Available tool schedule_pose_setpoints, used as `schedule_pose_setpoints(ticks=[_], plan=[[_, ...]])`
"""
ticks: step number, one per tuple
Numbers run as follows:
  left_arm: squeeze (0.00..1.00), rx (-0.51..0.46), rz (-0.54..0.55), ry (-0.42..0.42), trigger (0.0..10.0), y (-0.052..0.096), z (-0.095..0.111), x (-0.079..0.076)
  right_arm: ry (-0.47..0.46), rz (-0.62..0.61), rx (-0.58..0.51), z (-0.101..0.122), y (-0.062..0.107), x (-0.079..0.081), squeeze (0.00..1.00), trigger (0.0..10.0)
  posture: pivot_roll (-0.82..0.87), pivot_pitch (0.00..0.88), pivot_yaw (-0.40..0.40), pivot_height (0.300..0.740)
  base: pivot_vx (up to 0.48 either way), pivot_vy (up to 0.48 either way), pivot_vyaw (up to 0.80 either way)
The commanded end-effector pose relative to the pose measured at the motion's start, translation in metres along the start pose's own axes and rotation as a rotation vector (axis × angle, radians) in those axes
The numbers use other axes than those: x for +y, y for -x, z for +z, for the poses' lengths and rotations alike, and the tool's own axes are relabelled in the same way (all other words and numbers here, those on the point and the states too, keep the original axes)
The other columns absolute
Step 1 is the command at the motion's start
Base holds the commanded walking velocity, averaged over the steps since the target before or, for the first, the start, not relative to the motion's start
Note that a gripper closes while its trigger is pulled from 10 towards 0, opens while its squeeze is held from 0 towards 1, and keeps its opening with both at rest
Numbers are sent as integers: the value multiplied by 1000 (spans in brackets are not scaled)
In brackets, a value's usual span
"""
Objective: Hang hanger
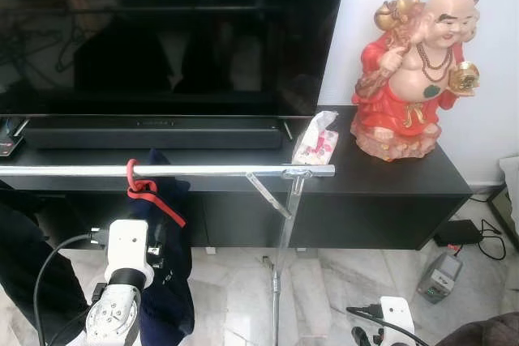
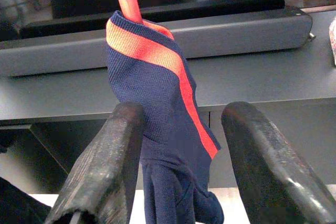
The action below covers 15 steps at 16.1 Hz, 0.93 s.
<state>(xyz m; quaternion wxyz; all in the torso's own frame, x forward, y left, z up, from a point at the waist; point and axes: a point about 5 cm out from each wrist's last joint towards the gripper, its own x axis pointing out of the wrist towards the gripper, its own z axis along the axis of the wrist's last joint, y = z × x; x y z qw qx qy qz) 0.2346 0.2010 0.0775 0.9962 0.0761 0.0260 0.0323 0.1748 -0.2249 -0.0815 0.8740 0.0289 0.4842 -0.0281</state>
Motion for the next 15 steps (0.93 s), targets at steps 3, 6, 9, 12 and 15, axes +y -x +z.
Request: schedule_pose_setpoints(ticks=[3, 6, 9, 12, 15], plan=[[0, 10, -10, 7, 10000, 0, -1, -4, -17, -9, -9, 0, 1, -3, 0, 10000, 68, 0, -36, 740, 0, 0, 0], [0, 9, -9, 7, 10000, -1, -1, -3, -18, -8, -9, 1, 1, -3, 0, 10000, 68, 0, -36, 740, 0, 0, 0], [0, 10, -8, 8, 10000, 0, -1, -3, -23, -5, -11, 1, 1, -2, 0, 10000, 69, 0, -36, 740, 0, 0, 0], [0, 7, -9, 12, 10000, 0, -1, -3, -26, 2, -11, 1, 0, -2, 0, 10000, 69, 0, -36, 740, 0, 0, 0], [0, 3, -9, 18, 10000, 0, 0, -4, -30, -7, -9, 0, 1, -2, 0, 10000, 70, 0, -35, 740, 0, 0, 0]])
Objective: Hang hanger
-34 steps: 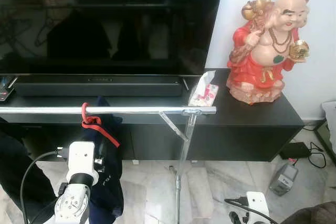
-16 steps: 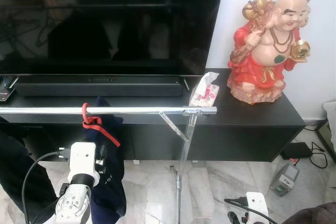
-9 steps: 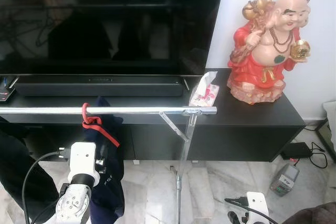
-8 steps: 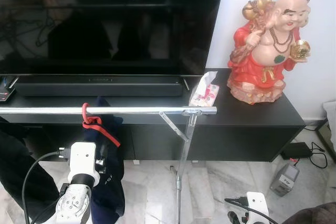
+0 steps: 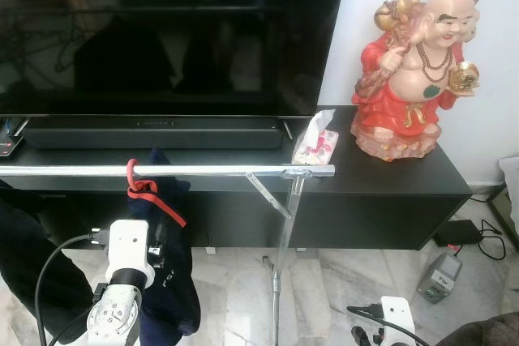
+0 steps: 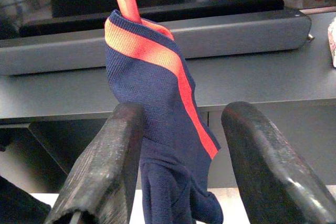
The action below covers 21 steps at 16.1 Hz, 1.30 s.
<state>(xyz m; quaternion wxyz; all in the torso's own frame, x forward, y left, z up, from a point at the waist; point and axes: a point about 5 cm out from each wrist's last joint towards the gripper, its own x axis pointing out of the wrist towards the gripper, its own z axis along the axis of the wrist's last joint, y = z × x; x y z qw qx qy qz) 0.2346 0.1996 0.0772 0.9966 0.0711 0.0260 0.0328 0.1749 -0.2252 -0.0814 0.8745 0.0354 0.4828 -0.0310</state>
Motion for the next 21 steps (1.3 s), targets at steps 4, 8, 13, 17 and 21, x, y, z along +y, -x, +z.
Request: schedule_pose_setpoints(ticks=[4, 8, 13, 17, 21], plan=[[0, -1, -11, 7, 10000, -1, 1, -2, -11, -10, -6, 0, 0, -2, 0, 10000, 70, 0, -35, 740, 0, 0, 0], [0, 1, -7, 15, 10000, 0, 1, -2, 1, -7, -7, 1, 0, -2, 0, 10000, 72, 0, -35, 740, 0, 0, 0], [0, 3, -3, 36, 10000, 0, 1, -3, -1, -12, -12, 1, 1, -3, 0, 10000, 73, 0, -37, 740, 0, 0, 0], [0, 3, -2, 37, 10000, 0, 1, -2, 24, 5, -22, 2, 1, -2, 0, 10000, 74, 0, -38, 740, 0, 0, 536], [0, 0, -3, 38, 10000, 0, 1, -3, 2, 9, -17, 1, 1, -1, 0, 10000, 74, 0, -38, 740, 0, 0, 167]])
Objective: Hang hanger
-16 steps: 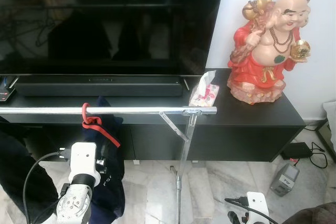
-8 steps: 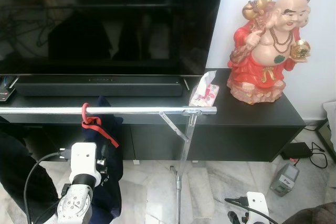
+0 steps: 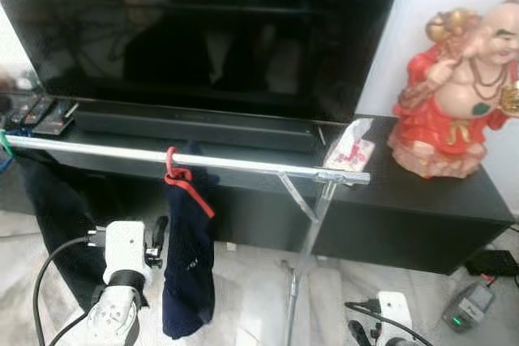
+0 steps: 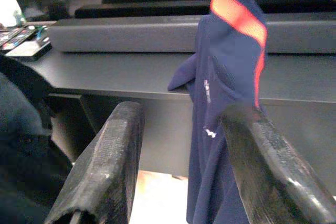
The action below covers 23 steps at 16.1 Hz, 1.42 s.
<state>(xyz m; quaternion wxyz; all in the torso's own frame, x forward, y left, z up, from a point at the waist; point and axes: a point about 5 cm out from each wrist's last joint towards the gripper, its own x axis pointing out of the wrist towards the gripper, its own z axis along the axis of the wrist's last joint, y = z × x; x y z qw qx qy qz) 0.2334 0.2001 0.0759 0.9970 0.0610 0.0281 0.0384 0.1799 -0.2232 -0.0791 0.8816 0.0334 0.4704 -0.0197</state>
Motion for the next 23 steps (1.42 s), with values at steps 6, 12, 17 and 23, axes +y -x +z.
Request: schedule_pose_setpoints(ticks=[6, 12, 17, 23], plan=[[0, -5, -9, 27, 10000, -1, 3, -2, 6, -9, 13, -4, 1, -4, 0, 10000, 75, 0, -38, 740, 0, 177, 0], [0, -5, -8, 29, 10000, -1, 3, -2, -27, -5, 12, -4, 1, -3, 0, 10000, 75, 0, -37, 740, 0, 354, 0], [0, -3, -12, 32, 10000, -1, 3, -3, -18, -7, 19, -5, 1, -4, 0, 10000, 75, 0, -38, 740, 0, 354, 0], [0, -2, -12, 30, 10000, -2, 3, -3, -16, -6, 19, -5, 1, -4, 0, 10000, 75, 0, -39, 740, 0, 354, 0]])
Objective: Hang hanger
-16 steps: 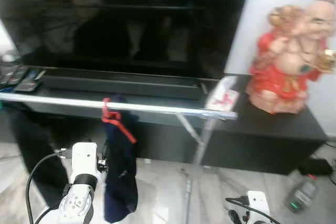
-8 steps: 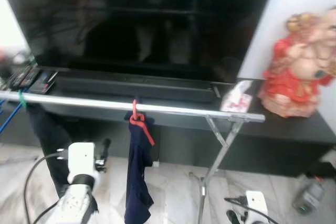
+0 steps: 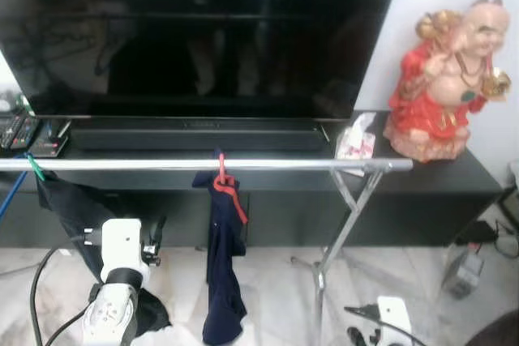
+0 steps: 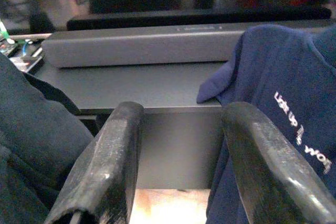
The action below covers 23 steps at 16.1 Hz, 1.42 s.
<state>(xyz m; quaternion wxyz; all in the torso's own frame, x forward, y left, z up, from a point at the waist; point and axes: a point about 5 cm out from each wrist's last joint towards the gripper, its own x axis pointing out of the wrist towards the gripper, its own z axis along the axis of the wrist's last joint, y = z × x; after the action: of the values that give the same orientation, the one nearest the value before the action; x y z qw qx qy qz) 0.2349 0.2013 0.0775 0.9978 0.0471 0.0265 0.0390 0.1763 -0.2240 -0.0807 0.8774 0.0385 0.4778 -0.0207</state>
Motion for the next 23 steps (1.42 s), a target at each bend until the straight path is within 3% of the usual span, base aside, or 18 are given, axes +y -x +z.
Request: schedule_pose_setpoints(ticks=[1, 6, 12, 17, 23], plan=[[0, 0, -12, 2, 10000, 0, 1, -4, -6, -8, 2, -1, 1, -3, 0, 10000, 75, 0, -39, 740, 0, 349, 0], [0, 1, -16, -2, 10000, 0, 1, -4, -2, -6, 3, -1, 1, -2, 0, 10000, 75, 0, -38, 740, 0, 328, 0], [0, 5, -17, -25, 10000, 1, 1, -5, 1, -5, 5, -1, 1, -3, 0, 10000, 77, 0, -39, 740, 0, 0, 0], [0, 80, 71, -43, 10000, -2, -6, 3, 11, -2, 6, -1, 1, -3, 0, 10000, 78, 0, -44, 740, 0, 0, 0], [0, 54, 169, -48, 10000, -17, 18, 10, 10, -3, 3, 1, 1, -3, 0, 10000, 78, 0, -47, 740, 0, 0, 0]])
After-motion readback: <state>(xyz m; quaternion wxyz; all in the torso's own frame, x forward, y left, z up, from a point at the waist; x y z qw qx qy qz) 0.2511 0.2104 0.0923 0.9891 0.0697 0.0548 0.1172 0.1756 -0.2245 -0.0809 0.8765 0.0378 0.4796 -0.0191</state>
